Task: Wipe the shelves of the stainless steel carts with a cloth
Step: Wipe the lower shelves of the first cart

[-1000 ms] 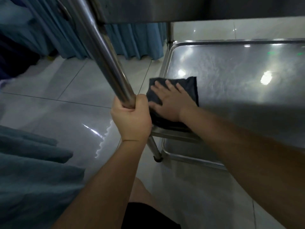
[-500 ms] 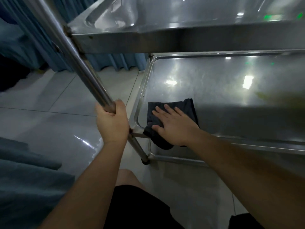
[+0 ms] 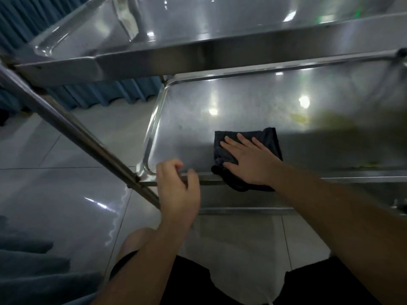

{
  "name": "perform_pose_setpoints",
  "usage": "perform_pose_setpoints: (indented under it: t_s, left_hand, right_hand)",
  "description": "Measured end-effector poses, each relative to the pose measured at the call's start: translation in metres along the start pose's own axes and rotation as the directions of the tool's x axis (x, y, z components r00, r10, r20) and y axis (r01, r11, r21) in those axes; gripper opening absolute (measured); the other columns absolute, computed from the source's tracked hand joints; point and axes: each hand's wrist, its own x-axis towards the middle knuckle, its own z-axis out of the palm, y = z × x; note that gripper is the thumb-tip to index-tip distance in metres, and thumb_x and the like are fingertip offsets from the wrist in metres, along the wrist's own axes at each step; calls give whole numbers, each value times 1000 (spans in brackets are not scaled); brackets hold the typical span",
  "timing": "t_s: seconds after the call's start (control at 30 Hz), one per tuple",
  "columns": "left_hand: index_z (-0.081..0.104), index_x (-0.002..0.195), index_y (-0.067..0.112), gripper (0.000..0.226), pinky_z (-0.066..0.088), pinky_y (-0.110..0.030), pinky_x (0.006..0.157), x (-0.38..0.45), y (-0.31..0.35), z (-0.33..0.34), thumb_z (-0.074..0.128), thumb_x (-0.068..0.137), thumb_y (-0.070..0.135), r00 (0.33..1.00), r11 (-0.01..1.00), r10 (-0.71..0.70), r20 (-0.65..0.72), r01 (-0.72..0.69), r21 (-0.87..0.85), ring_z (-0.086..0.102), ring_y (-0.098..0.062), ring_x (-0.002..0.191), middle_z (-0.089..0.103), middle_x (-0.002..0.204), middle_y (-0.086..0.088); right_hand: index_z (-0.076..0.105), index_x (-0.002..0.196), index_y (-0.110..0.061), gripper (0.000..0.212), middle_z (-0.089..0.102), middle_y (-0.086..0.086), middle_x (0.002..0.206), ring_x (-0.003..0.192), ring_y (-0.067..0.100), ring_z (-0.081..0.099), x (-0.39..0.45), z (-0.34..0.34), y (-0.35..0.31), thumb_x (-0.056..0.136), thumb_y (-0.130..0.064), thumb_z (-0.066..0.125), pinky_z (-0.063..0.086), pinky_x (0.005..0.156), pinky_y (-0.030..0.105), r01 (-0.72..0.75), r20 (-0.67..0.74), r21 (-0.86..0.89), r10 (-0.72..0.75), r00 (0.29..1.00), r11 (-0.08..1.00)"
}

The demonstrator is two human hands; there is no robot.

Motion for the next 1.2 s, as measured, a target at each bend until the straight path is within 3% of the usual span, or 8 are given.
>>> perform_pose_setpoints:
  t_s: [0.1, 0.27, 0.47, 0.6, 0.83, 1.0, 1.2]
  left_hand:
    - [54, 122, 21, 34, 57, -46, 85, 10, 20, 25, 50, 97, 45, 986, 990, 93, 139, -106, 92, 52, -10, 101, 44, 118, 9]
    - [54, 132, 20, 32, 52, -45, 103, 17, 50, 66, 58, 104, 34, 944, 956, 156, 290, -218, 195, 56, -21, 115, 48, 133, 1]
    - [53, 142, 14, 45, 36, -29, 102, 13, 80, 104, 47, 106, 41, 910, 911, 172, 377, -293, 291, 54, -23, 126, 47, 145, -4]
    - [48, 147, 16, 47, 40, -39, 113, 7, 100, 129, 41, 108, 42, 889, 901, 142, 435, -298, 315, 48, -26, 136, 41, 155, -4]
    - [39, 156, 14, 57, 31, -50, 125, -3, 123, 165, 31, 109, 45, 854, 864, 86, 513, -320, 389, 33, -30, 154, 34, 163, -10]
    - [18, 167, 17, 69, 13, -46, 132, -9, 123, 185, 23, 110, 56, 824, 822, 63, 564, -363, 438, 10, -27, 164, 16, 176, -8]
    - [7, 169, 17, 87, 3, -40, 126, -7, 112, 190, 18, 104, 73, 823, 772, 12, 567, -368, 518, 4, -25, 164, 8, 178, -7]
  right_hand:
    - [-3, 163, -42, 70, -9, -22, 170, 158, 10, -10, -21, -6, 32, 103, -68, 20, -6, 127, 43, -34, -3, 1, 34, 999, 999]
    - [-3, 163, -43, 71, -11, -25, 168, 157, 8, -12, -54, -17, 81, 102, -69, 23, -6, 126, 41, -92, 2, -3, 92, 996, 996]
    - [-1, 165, -40, 77, -12, -22, 168, 157, 10, -12, -102, -43, 142, 100, -70, 28, -5, 127, 42, -156, 44, -8, 156, 987, 988]
    - [2, 164, -40, 84, -10, -24, 166, 157, 9, -9, -139, -59, 192, 93, -76, 30, -3, 127, 42, -197, 49, 28, 195, 980, 980]
    - [1, 161, -47, 90, -14, -33, 158, 152, 3, -11, -189, -76, 272, 86, -84, 32, -5, 125, 38, -281, 48, 44, 279, 959, 959]
    - [4, 163, -44, 99, -7, -28, 163, 150, 0, -9, -229, -91, 313, 78, -87, 34, -2, 128, 41, -401, 48, 75, 399, 916, 913]
    - [0, 165, -36, 97, -7, -13, 171, 159, 17, -6, -263, -94, 348, 83, -83, 19, 0, 128, 43, -589, -1, 29, 589, 808, 808]
